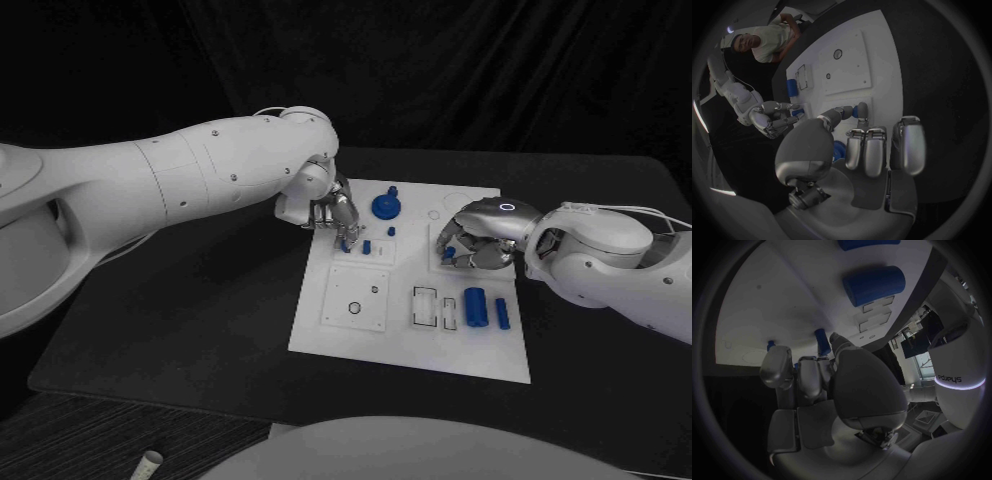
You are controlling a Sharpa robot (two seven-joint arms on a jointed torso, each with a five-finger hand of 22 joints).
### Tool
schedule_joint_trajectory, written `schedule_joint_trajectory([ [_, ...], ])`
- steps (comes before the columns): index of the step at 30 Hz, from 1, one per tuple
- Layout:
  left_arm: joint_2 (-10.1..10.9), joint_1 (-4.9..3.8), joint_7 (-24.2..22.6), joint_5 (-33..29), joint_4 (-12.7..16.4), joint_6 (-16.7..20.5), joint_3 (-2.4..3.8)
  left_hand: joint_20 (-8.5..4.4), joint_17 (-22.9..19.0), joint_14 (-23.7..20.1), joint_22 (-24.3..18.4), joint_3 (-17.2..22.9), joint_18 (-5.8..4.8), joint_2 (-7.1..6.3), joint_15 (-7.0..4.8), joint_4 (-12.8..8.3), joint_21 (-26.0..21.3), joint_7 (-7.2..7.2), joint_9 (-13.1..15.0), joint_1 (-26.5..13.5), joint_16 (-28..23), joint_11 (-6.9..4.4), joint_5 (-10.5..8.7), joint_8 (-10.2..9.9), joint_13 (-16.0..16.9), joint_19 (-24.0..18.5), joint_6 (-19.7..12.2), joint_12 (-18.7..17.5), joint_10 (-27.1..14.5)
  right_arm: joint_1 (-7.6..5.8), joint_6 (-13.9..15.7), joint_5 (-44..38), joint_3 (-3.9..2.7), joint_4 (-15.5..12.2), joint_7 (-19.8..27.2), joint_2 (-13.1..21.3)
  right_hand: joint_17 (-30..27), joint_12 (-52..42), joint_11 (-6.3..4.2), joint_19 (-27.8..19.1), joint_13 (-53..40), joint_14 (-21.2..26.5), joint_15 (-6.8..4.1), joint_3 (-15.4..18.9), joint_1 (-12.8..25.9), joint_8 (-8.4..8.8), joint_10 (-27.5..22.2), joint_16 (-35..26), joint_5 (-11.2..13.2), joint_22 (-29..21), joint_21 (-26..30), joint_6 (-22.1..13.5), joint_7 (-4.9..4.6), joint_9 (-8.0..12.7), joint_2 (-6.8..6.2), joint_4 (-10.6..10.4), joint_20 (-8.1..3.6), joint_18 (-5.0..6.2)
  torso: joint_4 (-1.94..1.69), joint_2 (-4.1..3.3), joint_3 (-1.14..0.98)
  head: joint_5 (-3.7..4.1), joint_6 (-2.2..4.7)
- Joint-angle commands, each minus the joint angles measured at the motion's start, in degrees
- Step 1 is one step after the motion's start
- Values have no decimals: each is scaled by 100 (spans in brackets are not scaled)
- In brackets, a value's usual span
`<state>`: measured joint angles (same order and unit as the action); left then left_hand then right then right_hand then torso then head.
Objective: Assemble the parts on the task board
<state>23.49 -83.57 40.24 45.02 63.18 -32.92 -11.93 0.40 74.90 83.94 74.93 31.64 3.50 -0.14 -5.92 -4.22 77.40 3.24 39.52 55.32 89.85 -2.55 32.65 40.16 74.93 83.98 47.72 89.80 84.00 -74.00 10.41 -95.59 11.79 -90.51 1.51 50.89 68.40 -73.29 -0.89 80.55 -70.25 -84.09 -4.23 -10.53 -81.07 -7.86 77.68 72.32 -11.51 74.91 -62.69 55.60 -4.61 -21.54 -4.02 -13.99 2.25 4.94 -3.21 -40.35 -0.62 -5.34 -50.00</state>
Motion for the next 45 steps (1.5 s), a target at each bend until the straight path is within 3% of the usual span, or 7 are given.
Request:
schedule_joint_trajectory([
  [1,-20,47,-1,-10,0,-63,-15,12,1510,606,1167,820,-91,75,10,-812,-1,-118,-3,5,15,-20,17,4,1507,169,64,20,600,12,-33,-14,-2,-7,-53,8,-3,25,-6,-18,270,-19,-15,-10,-65,20,-2,-21,-29,691,20,22,2,6,-5,30,-20,40,-6,0,2,8,0],
  [18,-47,60,-8,-10,-16,11,-15,14,1510,606,1155,830,-82,90,12,-815,-44,-114,1,8,15,-17,-24,-36,1507,152,68,20,600,12,-39,-14,-2,-13,-58,22,-3,25,-6,-18,270,-19,-15,-10,-65,20,-2,-21,-29,691,20,22,2,6,-5,30,-20,40,-6,4,-8,11,0],
  [45,-55,64,-37,-10,8,174,-14,20,1510,606,1146,832,-77,125,22,-816,-73,-100,12,32,15,-3,-129,-134,1507,137,69,20,600,12,-68,-14,-2,-1,-76,13,-16,36,-4,-15,277,-21,-14,-22,-72,24,-2,-40,-31,684,43,20,-2,7,2,40,-20,42,-4,5,3,-2,0],
])
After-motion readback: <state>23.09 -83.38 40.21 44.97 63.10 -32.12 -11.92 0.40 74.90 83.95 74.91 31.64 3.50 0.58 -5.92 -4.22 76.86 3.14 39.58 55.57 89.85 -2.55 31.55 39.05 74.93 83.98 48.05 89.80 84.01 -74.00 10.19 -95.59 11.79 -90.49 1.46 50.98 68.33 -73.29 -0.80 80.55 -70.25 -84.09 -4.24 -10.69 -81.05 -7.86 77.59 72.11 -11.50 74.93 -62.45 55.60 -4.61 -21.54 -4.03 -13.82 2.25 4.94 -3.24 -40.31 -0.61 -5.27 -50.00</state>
